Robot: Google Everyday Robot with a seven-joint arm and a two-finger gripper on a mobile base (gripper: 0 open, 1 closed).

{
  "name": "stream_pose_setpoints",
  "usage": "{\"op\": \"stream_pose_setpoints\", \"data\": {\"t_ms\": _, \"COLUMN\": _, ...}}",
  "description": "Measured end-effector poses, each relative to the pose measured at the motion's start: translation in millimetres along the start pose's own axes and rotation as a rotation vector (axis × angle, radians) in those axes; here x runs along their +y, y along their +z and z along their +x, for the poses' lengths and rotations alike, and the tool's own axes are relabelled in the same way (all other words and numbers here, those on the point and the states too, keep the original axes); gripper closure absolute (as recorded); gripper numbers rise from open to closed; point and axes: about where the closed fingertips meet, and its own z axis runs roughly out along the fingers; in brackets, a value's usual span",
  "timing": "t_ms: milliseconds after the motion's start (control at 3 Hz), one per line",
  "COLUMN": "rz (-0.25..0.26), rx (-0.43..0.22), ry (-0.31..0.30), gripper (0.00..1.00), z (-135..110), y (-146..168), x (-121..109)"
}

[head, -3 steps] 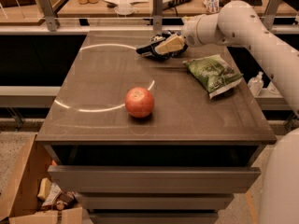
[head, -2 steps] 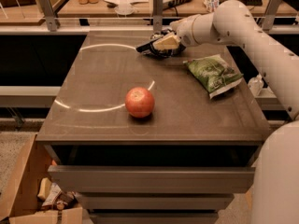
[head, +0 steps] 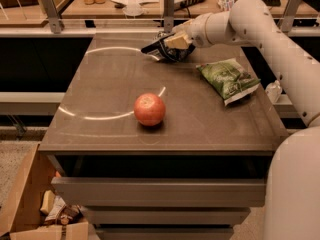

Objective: Pick blue chip bag

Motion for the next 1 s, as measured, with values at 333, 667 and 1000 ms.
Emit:
{"op": "stream_pose_setpoints", "data": {"t_ms": 333, "rz": 0.016, "rx": -0.05, "ry": 0.026, "gripper": 1.0, "z": -18, "y": -18, "x": -8}}
{"op": "stream_pose_setpoints", "data": {"t_ms": 667, "rz": 0.061, "rx": -0.111, "ry": 0.069, "gripper": 1.0, "z": -38, "y": -48, "x": -23}}
{"op": "stream_pose_setpoints", "data": {"t_ms": 1000, "rz": 0.078, "rx": -0.172, "ry": 0.122, "gripper": 1.0, "z": -50, "y": -77, "x": -35}}
